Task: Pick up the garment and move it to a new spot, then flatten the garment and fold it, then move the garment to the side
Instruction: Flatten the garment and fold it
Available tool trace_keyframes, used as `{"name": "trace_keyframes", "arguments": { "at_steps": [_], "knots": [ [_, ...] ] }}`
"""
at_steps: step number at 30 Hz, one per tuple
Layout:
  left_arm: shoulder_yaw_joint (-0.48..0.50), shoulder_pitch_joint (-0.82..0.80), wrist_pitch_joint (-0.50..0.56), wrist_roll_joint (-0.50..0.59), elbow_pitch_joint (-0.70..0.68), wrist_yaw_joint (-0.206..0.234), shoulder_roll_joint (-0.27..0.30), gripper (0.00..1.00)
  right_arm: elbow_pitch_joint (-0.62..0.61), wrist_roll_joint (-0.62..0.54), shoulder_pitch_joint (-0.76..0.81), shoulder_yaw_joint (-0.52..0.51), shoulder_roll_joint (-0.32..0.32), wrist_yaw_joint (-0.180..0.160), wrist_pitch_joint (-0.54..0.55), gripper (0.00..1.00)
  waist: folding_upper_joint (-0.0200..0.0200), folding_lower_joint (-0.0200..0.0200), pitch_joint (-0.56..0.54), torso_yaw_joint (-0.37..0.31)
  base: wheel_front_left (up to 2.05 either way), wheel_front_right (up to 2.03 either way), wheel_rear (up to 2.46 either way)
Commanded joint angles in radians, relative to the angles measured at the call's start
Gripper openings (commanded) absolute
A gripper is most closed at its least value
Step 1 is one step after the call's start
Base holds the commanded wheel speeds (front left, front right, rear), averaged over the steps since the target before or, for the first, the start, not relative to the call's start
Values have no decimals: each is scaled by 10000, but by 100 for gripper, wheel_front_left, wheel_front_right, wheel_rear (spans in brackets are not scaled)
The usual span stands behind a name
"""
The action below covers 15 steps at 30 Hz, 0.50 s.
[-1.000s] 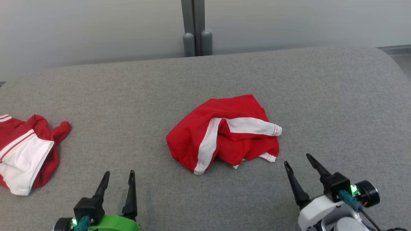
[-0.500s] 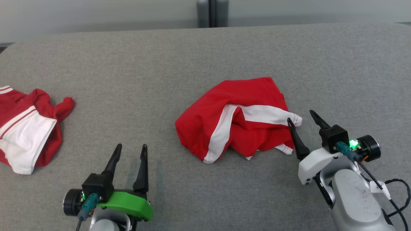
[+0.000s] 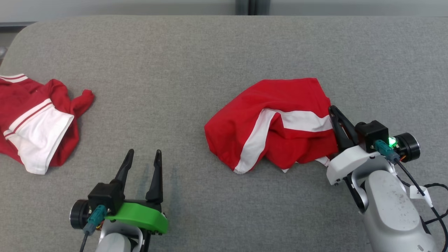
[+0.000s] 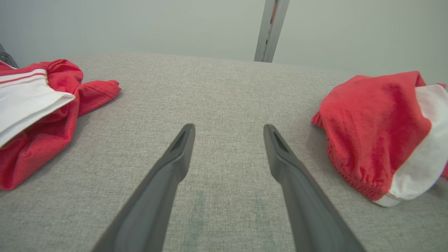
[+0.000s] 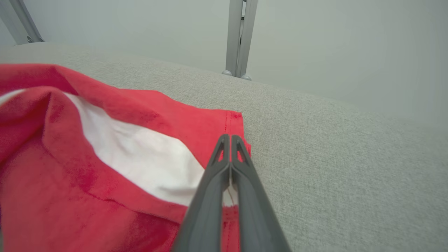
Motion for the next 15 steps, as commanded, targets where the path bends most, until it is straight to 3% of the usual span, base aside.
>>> {"name": "trace_keyframes", "arguments": {
  "at_steps": [1,15],
  "knots": [
    [-21,-89,1,-23,20,-23,12,100,-140,-96,-94,-36,-52,-14,-2,0,0,0,-77,18,0,0,0],
    [43,202,1,-143,39,-24,12,100,-2298,88,-1735,268,-224,-14,-4,0,0,0,-327,-17,0,0,0]
  ]
}}
